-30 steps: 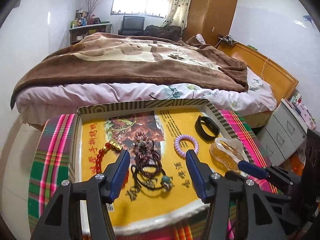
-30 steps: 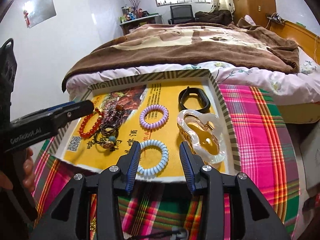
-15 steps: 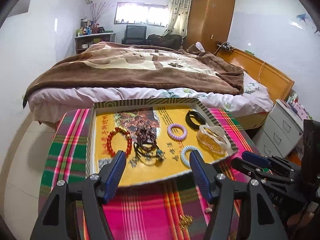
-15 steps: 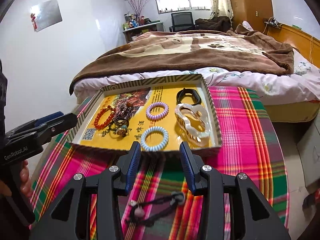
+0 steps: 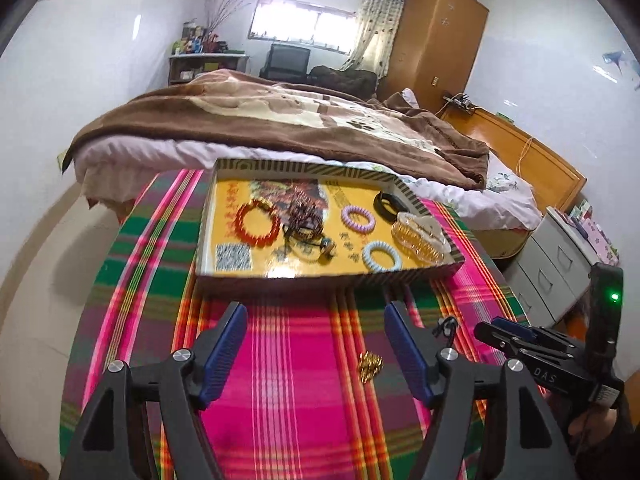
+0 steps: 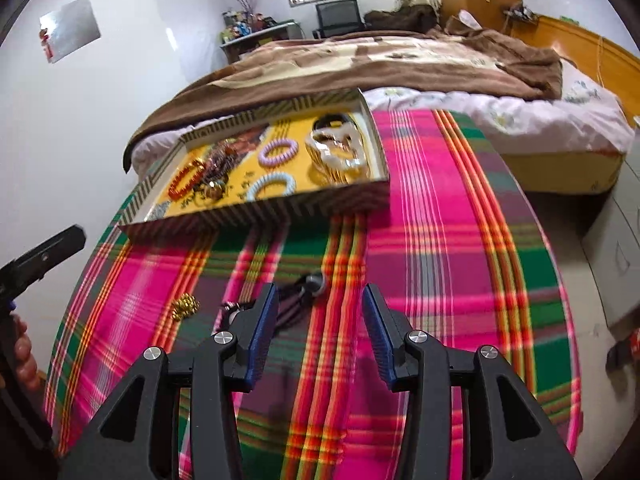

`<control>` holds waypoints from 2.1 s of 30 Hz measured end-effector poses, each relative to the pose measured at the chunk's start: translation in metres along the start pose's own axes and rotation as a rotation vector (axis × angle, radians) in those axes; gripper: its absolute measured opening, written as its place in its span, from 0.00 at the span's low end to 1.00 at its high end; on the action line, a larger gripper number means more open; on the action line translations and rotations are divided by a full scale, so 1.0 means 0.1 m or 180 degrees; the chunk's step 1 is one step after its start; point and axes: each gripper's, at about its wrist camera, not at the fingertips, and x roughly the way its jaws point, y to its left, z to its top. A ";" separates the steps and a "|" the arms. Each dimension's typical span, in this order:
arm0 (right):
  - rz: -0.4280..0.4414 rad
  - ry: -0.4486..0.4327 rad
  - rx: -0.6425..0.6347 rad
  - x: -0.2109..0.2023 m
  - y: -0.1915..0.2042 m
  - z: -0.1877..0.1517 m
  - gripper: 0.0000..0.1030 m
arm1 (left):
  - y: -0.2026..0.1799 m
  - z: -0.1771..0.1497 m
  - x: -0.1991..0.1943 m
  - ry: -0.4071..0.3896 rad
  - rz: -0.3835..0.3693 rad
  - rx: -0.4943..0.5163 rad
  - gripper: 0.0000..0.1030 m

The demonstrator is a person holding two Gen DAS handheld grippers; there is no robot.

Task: Organize jewelry
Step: 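Move the right tool to the black hair tie with bead and grasp it, then grasp the gold brooch with the left tool while the right tool holds the black hair tie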

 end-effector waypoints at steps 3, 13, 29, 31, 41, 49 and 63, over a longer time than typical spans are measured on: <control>0.0005 0.0074 -0.0014 0.09 0.08 -0.03 0.45 | 0.08 -0.11 -0.02 0.0051 0.0022 -0.0072 0.68; -0.0091 0.0148 0.0066 0.32 0.24 -0.04 0.60 | 0.31 -0.33 -0.09 0.0129 0.0117 -0.0222 0.69; -0.0237 0.0101 -0.0117 0.34 0.33 -0.07 0.12 | 0.29 -0.38 -0.03 0.0188 0.0117 -0.0222 0.69; -0.0186 0.0098 -0.0117 0.33 0.32 -0.07 0.12 | 0.26 -0.38 -0.03 0.0195 0.0111 -0.0206 0.69; -0.0022 -0.0016 0.0019 0.14 0.07 -0.14 0.02 | 0.08 -0.37 0.10 0.0285 0.0082 -0.0073 0.69; 0.0089 -0.0260 0.0112 -0.18 -0.07 -0.08 0.02 | -0.12 -0.36 0.33 0.0452 0.0028 0.0124 0.69; 0.0164 -0.0522 0.0151 -0.53 -0.20 -0.01 0.02 | -0.54 -0.43 0.80 0.0662 -0.0002 0.0570 0.69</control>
